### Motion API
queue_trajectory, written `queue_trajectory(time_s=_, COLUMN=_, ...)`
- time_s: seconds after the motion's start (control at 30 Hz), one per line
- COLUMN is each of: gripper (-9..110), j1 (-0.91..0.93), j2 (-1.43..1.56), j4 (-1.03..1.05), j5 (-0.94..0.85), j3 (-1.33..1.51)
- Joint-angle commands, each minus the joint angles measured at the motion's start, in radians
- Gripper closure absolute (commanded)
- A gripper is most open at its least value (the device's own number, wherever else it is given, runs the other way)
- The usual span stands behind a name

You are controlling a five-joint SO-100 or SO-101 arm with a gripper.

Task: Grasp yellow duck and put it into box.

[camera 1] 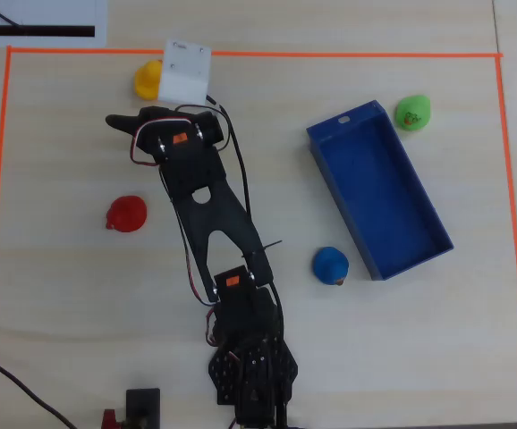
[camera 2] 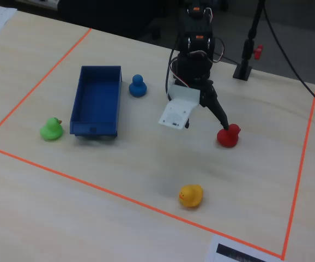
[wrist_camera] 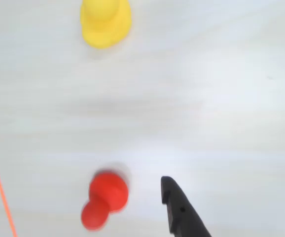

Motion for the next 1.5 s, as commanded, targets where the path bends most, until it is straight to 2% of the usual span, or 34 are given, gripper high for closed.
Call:
queue_trajectory(time_s=0.0, gripper=49, j1=-0.011, j2=-0.078, j4=-0.054, j5=0.015, j3=-0.091)
queue_trajectory(time_s=0.37, gripper=51, j1=0.002, j2=-0.353, j4=-0.149, j5=0.025, j3=-0.396)
queue_trajectory(time_s=0.83, gripper=50, j1=0.048, j2=-0.495, j4=-0.331, j5=-0.026, j3=-0.454)
queue_trajectory(time_s=1.47, gripper=50, j1=0.072, j2=-0.667, j4=-0.439, j5=-0.057, j3=-0.586)
